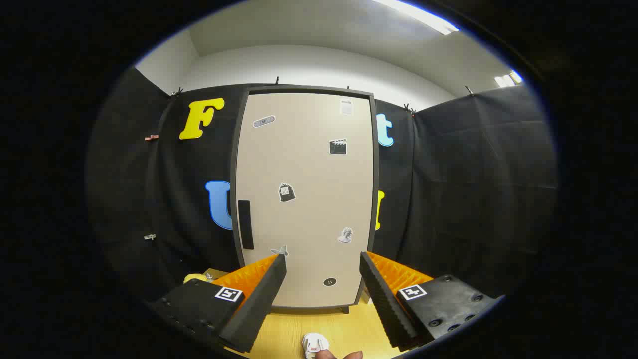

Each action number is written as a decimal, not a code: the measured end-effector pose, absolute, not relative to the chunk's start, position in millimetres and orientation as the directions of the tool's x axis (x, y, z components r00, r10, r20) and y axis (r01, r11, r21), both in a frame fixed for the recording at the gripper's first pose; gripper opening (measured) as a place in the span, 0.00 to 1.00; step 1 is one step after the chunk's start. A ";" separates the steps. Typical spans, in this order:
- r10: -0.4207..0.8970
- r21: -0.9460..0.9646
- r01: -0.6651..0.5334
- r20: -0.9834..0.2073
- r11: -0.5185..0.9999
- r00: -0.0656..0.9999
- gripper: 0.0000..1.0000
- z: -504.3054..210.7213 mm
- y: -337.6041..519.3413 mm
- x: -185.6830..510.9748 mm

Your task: Open the shoe cabinet door, grab the shoes and put them into the shoe cabinet, then close the shoe cabinet door.

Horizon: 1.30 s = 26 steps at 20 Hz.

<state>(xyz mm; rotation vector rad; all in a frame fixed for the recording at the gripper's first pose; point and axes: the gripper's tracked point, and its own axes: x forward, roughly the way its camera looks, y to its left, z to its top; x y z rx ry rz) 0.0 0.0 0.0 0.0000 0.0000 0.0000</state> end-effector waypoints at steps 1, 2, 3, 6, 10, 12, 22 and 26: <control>-0.002 -0.001 0.002 0.000 1.000 1.000 0.97 0.3 -0.3 -0.4; -0.004 -0.002 0.004 0.001 1.000 1.000 0.97 0.5 -0.3 -0.4; -0.006 0.001 0.006 0.001 1.000 1.000 0.97 0.5 -0.2 -0.8; -0.006 0.008 0.006 0.004 1.000 1.000 0.97 2.1 2.0 -2.4; -0.010 0.006 0.010 0.003 1.000 1.000 0.97 0.8 1.2 -4.5; -0.011 0.009 0.011 0.001 1.000 1.000 0.97 0.8 0.3 -5.5; -0.007 0.022 0.007 0.004 1.000 1.000 0.97 2.1 1.9 -9.4; 0.006 0.041 -0.006 0.007 0.999 1.000 0.97 6.4 13.0 -2.2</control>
